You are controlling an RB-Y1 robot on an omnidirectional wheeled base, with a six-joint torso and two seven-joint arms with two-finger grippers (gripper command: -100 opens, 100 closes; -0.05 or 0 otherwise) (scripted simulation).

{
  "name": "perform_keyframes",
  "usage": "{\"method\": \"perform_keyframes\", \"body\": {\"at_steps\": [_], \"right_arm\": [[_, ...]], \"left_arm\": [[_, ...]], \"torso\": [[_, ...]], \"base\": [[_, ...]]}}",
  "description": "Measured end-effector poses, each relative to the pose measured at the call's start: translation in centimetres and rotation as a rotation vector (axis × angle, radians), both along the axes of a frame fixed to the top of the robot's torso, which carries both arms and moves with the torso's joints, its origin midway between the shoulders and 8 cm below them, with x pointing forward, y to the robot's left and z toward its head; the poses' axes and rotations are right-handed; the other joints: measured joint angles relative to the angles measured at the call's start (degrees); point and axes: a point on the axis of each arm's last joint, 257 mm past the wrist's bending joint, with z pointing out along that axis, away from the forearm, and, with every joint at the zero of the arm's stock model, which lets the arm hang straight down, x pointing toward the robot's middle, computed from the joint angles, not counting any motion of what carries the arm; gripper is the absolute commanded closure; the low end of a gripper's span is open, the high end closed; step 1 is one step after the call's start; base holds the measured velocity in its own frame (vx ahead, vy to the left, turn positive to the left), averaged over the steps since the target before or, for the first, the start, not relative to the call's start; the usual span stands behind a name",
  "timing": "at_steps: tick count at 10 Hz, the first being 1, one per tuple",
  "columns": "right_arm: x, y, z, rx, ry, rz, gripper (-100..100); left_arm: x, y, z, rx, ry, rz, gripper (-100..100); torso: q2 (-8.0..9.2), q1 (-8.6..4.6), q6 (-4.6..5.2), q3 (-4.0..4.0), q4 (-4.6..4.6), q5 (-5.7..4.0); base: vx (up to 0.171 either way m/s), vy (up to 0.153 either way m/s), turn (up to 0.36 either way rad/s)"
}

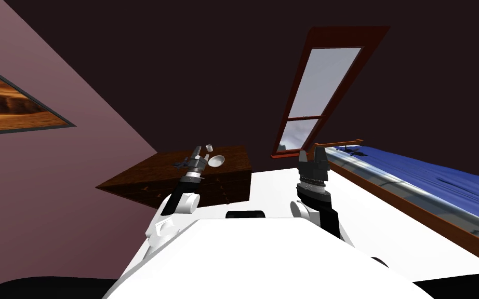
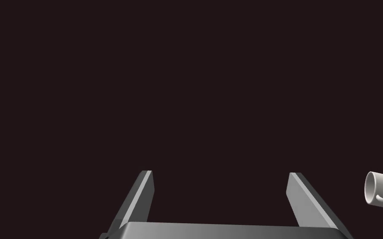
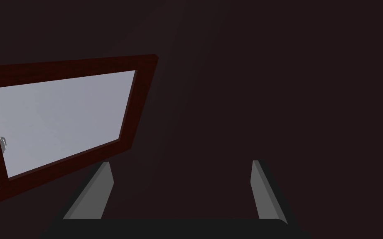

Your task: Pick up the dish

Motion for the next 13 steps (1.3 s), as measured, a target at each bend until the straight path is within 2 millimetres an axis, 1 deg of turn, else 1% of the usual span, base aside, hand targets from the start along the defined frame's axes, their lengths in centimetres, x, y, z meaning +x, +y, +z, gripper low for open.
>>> {"method": "perform_keyframes", "body": {"at_steps": [8,13], "right_arm": [[0.0,0.0,0.0,0.0,0.0,0.0,0],[0.0,0.0,0.0,0.0,0.0,0.0,0]], "left_arm": [[2.7,0.5,-3.0,-0.038,0.173,-0.025,-100],[4.3,1.6,-5.4,-0.065,0.307,-0.029,-100]], "torso": [[-0.01,0.03,0.0,-0.01,0.0,0.01],[-0.02,-0.01,0.0,-0.01,-0.01,0.0]], "base": [[-0.003,-0.02,0.008],[-0.001,-0.024,-0.002]]}}
